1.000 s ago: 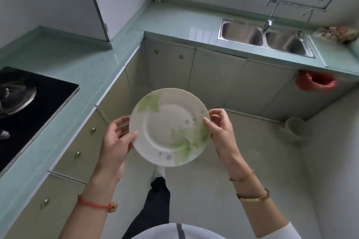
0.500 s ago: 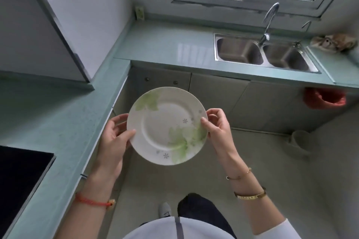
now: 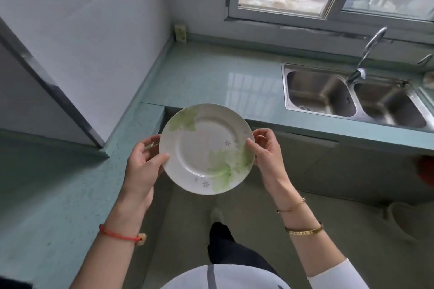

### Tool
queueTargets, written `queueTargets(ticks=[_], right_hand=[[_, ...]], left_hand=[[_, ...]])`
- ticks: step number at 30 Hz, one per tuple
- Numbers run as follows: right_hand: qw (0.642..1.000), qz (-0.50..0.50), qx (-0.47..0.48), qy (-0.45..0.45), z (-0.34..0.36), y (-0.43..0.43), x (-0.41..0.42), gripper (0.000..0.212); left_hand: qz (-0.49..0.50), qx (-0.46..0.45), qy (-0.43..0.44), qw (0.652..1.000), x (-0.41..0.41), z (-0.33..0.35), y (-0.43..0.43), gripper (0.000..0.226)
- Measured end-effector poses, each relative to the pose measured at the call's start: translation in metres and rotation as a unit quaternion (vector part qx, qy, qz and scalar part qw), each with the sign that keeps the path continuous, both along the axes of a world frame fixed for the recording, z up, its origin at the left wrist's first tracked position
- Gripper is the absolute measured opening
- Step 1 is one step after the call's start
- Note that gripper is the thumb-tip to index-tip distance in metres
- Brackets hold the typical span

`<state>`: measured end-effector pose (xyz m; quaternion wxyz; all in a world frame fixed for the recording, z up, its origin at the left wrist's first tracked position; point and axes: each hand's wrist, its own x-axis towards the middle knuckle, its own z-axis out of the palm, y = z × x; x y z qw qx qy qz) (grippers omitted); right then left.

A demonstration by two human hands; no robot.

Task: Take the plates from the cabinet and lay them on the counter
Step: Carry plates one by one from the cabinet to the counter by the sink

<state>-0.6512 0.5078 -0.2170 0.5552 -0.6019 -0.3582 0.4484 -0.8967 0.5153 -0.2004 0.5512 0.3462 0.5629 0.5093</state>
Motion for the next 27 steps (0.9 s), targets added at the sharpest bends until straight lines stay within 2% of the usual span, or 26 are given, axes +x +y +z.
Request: queueTargets(ticks=[6, 16, 27], right_hand=[[1.0, 0.026, -0.007, -0.016, 0.007, 0.143, 0.018, 0.012], [0.996, 0.043, -0.035, -0.063, 0.003, 0.328, 0.027, 0.01], [0.988, -0.012, -0.112, -0.104, -0.042, 0.515, 0.02, 0.016]], left_hand=[[0.028, -0.005, 0.007, 1.0, 0.02, 0.005, 0.131, 0.042], [0.049, -0.026, 0.024, 0.998, 0.032, -0.003, 0.311, 0.041], [0.002, -0.045, 0.061, 0.997, 0.035, -0.031, 0.52, 0.043]])
